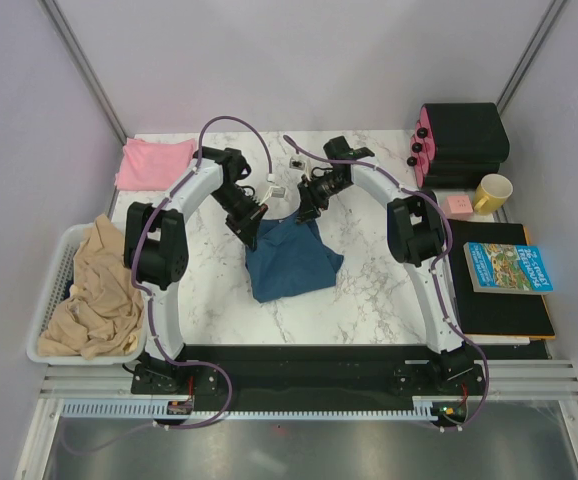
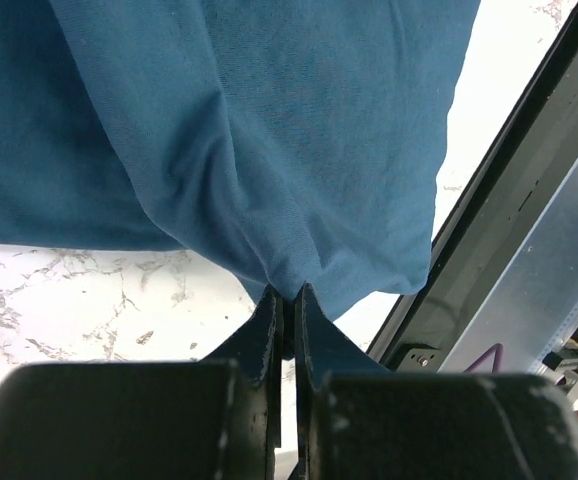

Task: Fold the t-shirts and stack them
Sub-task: Fold the tshirt

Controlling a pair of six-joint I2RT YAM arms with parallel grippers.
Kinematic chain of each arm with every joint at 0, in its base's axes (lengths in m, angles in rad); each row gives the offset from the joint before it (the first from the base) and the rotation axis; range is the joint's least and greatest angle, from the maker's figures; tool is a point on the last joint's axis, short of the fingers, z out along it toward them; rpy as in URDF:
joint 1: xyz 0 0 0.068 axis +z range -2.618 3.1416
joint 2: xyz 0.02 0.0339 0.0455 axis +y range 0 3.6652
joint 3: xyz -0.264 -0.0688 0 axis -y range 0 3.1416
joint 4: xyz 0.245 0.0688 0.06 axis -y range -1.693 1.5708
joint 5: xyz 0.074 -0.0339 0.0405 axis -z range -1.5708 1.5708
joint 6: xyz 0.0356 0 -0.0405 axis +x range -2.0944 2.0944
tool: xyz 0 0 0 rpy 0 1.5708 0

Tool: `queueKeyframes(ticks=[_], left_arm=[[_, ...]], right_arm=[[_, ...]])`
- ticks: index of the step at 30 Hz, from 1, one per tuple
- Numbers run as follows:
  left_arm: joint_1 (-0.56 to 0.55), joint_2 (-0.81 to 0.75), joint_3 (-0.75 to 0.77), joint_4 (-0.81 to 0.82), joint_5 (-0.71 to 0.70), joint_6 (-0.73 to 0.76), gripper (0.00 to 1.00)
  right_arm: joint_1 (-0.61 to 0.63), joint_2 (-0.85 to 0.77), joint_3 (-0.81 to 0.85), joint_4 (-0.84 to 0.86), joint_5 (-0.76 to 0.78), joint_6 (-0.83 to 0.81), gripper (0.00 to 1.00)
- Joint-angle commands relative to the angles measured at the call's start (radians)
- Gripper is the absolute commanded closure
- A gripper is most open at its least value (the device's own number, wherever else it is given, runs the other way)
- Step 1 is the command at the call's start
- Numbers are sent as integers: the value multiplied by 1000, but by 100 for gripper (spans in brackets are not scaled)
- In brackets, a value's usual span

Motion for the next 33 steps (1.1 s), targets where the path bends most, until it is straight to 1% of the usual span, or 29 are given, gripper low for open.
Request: queueKeyframes(ticks=[1, 2, 3, 5, 13, 20, 25, 28, 30, 33], left_arm=[[-5, 4, 11, -201, 10, 8, 98], [-5, 4, 11, -200, 13, 8, 98], [-6, 6, 13, -201, 13, 5, 98], [-5, 6, 16, -201, 16, 5, 98], [-8, 9, 17, -201, 16, 1, 98], [-8, 16, 28, -201, 18, -2, 98], [-9, 24, 39, -201, 23, 0, 98], [-9, 26, 39, -201, 21, 1, 98], [-9, 27, 40, -200, 24, 1, 98], [-9, 29, 42, -201, 30, 0, 98]], right_arm=[[6, -53, 40, 23, 20, -37, 43], [7, -55, 40, 24, 20, -36, 41], [7, -52, 45, 26, 23, -33, 36], [9, -53, 50, 32, 23, -26, 35], [18, -73, 57, 63, 11, 12, 38], [32, -115, 27, 66, -8, 23, 41], [35, -145, -9, 66, -11, 17, 46], [33, -154, -39, 66, -2, 3, 43], [35, -156, -58, 66, 8, -3, 38], [35, -144, -62, 67, 15, -8, 36]])
